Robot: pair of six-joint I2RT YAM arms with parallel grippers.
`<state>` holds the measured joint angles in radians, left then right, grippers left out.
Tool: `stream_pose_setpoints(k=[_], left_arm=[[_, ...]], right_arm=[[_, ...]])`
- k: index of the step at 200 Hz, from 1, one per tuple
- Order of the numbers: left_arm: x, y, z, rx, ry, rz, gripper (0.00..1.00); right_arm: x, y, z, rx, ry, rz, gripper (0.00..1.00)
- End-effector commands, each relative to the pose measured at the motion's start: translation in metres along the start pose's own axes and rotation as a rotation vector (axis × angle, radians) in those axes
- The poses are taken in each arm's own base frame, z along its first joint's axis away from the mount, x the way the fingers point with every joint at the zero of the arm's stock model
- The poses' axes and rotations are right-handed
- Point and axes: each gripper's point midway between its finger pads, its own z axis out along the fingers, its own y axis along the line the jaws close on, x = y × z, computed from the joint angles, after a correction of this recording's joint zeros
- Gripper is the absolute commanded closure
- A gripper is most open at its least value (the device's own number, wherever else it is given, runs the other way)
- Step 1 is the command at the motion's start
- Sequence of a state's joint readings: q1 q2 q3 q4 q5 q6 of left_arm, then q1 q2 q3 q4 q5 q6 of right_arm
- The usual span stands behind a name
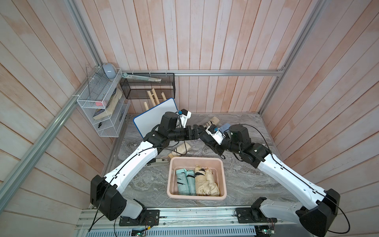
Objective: Put the umbrella into the storage box
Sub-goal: Pick up the umbrella from the center of the board.
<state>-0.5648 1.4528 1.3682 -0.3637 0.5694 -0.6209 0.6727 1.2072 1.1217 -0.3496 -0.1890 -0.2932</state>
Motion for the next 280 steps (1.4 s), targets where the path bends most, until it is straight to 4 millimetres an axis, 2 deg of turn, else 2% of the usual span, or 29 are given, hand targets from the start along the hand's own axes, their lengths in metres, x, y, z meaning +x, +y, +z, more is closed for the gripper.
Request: stream_pose_setpoints(k=[1,25,58,84,98,107,116,134,150,178,198,237,261,280], left_arm=[[-0.001,-0.009,0.000,0.053,0.015,0.018,0.16],[0.002,-0.011,-0.001,0.077,0.021,0.011,0.29],[0.005,-0.013,-0.002,0.091,0.027,0.013,0.60],[0.004,-0.015,-0.004,0.099,0.019,0.026,0.70],[0.003,-0.017,-0.006,0.102,0.009,0.036,0.75],[0.001,-0.018,-0.007,0.105,0.001,0.044,0.78],[-0.001,-0.019,-0.007,0.107,-0.011,0.057,0.83],[-0.008,-0.016,-0.011,0.086,-0.064,0.076,0.89],[-0.019,-0.012,-0.018,0.055,-0.142,0.106,1.00],[-0.041,-0.014,-0.033,0.031,-0.321,0.178,1.00],[-0.057,-0.018,-0.047,0.045,-0.465,0.216,1.00],[-0.077,-0.024,-0.080,0.091,-0.744,0.275,1.00],[-0.077,-0.039,-0.101,0.171,-0.881,0.359,1.00],[-0.074,-0.043,-0.109,0.201,-0.940,0.418,1.00]], right_arm=[[-0.031,0.003,-0.007,-0.006,-0.082,-0.050,0.70],[-0.031,0.007,-0.006,-0.010,-0.079,-0.058,0.69],[-0.031,0.009,-0.006,-0.008,-0.076,-0.062,0.69],[-0.034,0.011,-0.007,-0.001,-0.080,-0.061,0.65],[-0.035,0.012,-0.008,0.011,-0.081,-0.056,0.55],[-0.038,0.011,-0.011,0.022,-0.086,-0.041,0.40],[-0.042,0.010,-0.015,0.031,-0.099,-0.012,0.31],[-0.054,0.006,-0.027,0.047,-0.151,0.097,0.24],[-0.068,0.004,-0.041,0.049,-0.233,0.237,0.20],[-0.083,-0.005,-0.060,0.048,-0.351,0.552,0.20],[-0.094,-0.017,-0.069,0.047,-0.405,0.824,0.26],[-0.106,-0.018,-0.061,-0.098,-0.442,1.366,0.27],[-0.122,-0.013,-0.057,-0.217,-0.460,1.507,0.24],[-0.128,-0.022,-0.063,-0.214,-0.487,1.573,0.20]])
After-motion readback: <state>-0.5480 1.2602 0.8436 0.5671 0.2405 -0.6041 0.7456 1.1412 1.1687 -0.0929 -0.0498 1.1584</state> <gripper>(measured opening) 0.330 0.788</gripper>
